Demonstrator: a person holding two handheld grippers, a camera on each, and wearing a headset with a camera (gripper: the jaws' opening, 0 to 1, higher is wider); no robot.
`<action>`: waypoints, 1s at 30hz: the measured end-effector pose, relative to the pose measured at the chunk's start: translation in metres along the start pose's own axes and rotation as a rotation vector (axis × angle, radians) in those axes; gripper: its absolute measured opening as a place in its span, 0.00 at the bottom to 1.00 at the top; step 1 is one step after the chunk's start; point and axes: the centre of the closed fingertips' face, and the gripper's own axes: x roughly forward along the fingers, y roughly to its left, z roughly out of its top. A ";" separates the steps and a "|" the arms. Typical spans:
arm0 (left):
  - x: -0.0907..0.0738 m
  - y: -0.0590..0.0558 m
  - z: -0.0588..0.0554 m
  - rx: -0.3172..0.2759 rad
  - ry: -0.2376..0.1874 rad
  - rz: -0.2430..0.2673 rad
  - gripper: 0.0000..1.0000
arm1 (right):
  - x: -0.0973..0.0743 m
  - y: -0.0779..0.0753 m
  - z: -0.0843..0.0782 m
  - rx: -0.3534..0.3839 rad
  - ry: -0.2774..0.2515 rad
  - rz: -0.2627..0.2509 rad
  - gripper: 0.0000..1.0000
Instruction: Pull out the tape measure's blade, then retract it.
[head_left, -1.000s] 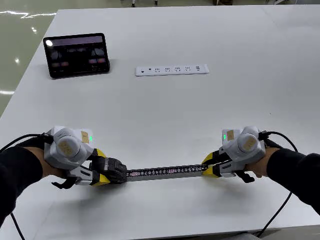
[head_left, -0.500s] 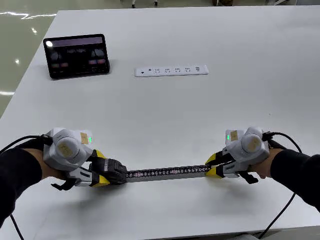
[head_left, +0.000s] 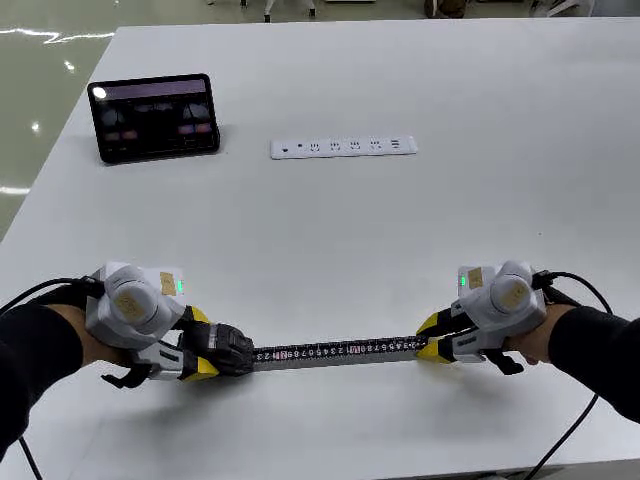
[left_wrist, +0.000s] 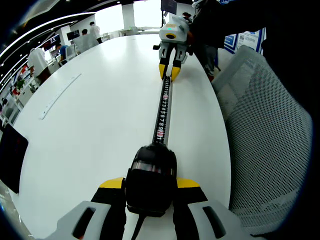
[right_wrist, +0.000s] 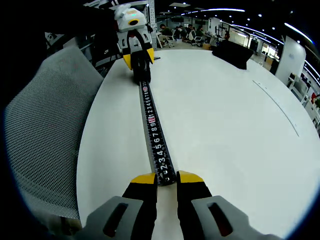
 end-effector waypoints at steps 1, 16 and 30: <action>0.000 0.000 0.000 0.000 0.000 0.000 0.32 | 0.000 0.000 0.000 0.001 0.001 0.000 0.09; 0.000 0.001 -0.003 0.001 0.000 0.000 0.32 | 0.000 0.001 0.000 0.012 0.003 0.008 0.10; 0.000 0.000 -0.004 -0.005 0.003 0.004 0.32 | 0.000 0.001 0.000 0.018 -0.004 0.011 0.10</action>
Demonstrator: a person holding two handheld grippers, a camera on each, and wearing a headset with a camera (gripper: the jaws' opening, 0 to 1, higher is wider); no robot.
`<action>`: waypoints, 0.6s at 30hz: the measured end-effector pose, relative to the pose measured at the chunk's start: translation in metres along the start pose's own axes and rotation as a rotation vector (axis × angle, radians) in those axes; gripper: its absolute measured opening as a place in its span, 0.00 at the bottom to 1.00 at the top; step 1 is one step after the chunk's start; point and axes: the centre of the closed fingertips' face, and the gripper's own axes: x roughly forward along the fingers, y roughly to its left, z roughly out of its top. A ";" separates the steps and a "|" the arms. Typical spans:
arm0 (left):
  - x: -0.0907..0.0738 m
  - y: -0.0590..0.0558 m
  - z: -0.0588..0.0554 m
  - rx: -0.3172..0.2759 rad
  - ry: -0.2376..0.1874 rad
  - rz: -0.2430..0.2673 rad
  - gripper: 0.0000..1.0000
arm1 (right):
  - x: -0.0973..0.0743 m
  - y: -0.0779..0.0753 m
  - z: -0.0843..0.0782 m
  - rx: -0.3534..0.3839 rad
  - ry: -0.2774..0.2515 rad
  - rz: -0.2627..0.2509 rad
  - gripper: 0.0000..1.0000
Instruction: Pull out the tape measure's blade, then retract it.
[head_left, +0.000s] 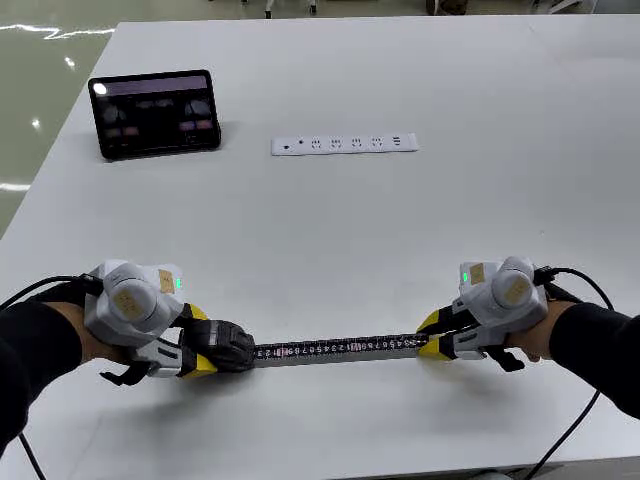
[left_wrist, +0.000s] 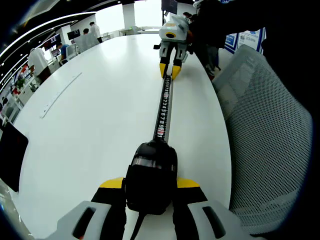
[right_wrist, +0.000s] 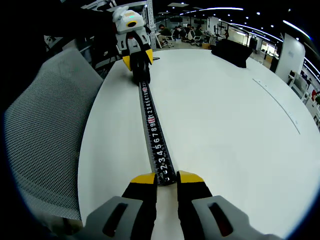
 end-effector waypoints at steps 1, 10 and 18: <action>0.000 0.000 0.000 -0.002 0.000 0.001 0.32 | 0.000 0.000 0.000 -0.002 -0.001 0.001 0.10; 0.000 -0.001 0.004 0.005 -0.002 0.017 0.33 | 0.001 -0.003 -0.001 0.003 0.019 -0.013 0.12; -0.009 0.014 0.012 -0.030 -0.073 0.108 0.43 | 0.002 -0.003 0.003 0.004 0.025 -0.067 0.28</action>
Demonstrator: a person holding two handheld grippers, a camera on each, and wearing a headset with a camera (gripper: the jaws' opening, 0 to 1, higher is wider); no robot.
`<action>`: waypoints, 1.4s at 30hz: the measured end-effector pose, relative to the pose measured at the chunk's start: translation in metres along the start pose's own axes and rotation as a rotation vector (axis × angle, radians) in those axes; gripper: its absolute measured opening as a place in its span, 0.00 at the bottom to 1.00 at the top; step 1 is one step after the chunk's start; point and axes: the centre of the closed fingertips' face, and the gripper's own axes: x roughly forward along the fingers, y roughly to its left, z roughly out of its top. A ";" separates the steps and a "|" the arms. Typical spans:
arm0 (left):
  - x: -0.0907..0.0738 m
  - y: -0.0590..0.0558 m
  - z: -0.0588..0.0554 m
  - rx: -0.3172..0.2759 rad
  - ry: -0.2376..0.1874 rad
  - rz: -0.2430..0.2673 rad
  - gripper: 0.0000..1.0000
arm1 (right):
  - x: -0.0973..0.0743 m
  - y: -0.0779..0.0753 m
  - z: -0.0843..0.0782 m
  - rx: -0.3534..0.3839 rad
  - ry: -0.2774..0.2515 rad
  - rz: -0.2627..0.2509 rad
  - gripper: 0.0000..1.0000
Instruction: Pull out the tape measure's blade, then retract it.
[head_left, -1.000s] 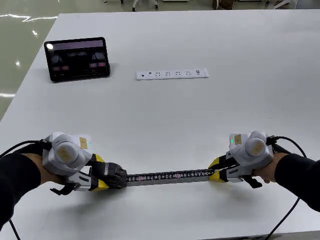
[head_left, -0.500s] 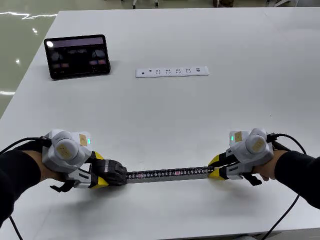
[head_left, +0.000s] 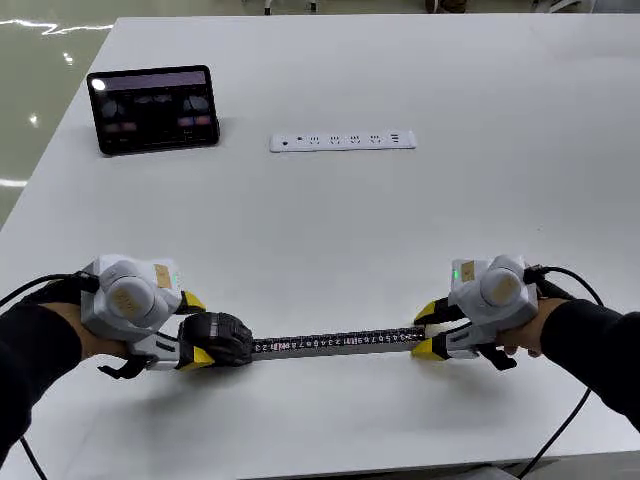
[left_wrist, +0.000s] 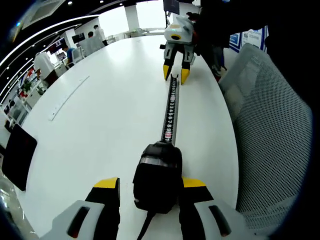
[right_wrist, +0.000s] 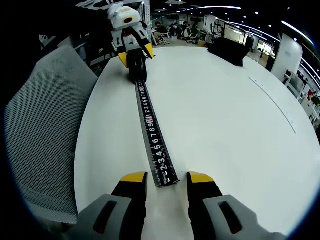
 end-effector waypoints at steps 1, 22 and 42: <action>-0.002 0.002 0.002 -0.019 -0.015 0.008 0.46 | -0.001 0.001 0.000 -0.001 -0.008 -0.003 0.30; -0.047 0.031 -0.006 -0.498 -0.248 0.220 1.00 | -0.053 -0.007 0.016 0.156 -0.171 -0.179 0.65; -0.098 0.009 -0.061 -0.570 -0.288 0.364 1.00 | -0.111 0.010 -0.039 0.303 -0.198 -0.375 0.91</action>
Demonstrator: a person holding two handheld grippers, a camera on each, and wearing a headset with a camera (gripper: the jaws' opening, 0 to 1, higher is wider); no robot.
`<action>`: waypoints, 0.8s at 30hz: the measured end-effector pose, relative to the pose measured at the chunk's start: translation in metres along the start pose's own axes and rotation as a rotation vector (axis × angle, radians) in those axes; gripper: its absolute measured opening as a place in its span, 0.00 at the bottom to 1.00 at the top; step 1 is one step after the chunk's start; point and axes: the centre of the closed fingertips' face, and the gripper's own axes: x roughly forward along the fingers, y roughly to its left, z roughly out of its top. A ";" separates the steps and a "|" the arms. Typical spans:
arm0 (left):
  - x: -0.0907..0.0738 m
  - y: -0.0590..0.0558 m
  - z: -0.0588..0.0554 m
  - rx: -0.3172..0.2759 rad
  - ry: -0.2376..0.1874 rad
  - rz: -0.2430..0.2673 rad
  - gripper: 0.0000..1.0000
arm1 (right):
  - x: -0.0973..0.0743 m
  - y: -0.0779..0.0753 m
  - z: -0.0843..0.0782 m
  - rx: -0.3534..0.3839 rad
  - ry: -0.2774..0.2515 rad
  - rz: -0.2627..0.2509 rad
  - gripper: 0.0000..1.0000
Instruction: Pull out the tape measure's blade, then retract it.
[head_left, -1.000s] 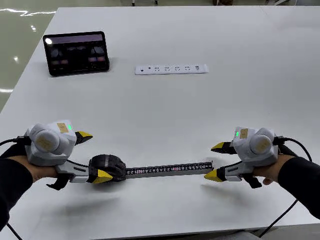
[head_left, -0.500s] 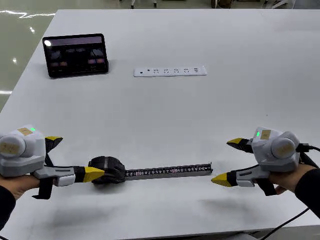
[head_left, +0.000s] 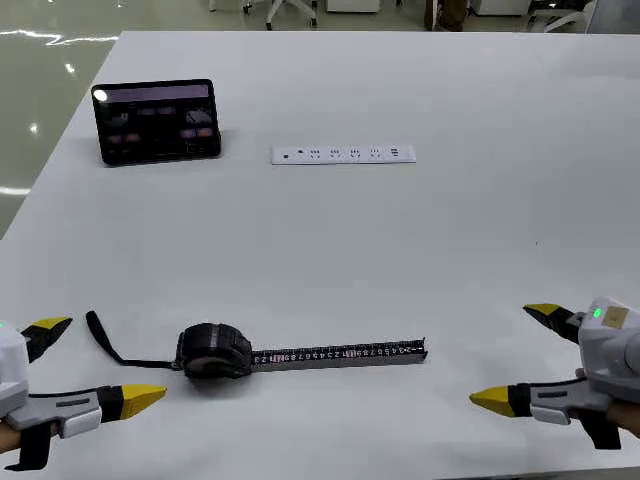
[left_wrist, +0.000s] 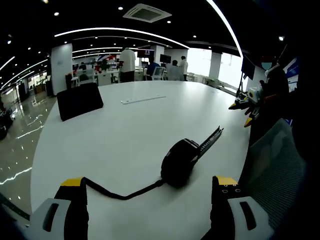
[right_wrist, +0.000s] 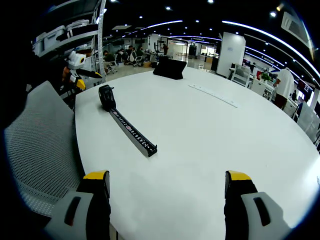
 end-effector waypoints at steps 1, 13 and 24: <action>-0.003 0.000 -0.002 -0.007 -0.001 0.002 1.00 | -0.005 0.000 -0.005 0.003 0.001 -0.009 0.92; -0.015 -0.002 -0.012 -0.002 -0.013 -0.002 1.00 | -0.021 0.014 -0.023 0.034 0.011 -0.039 0.98; -0.016 -0.010 -0.014 0.012 -0.011 -0.012 1.00 | -0.015 0.015 -0.022 0.043 0.013 -0.018 0.99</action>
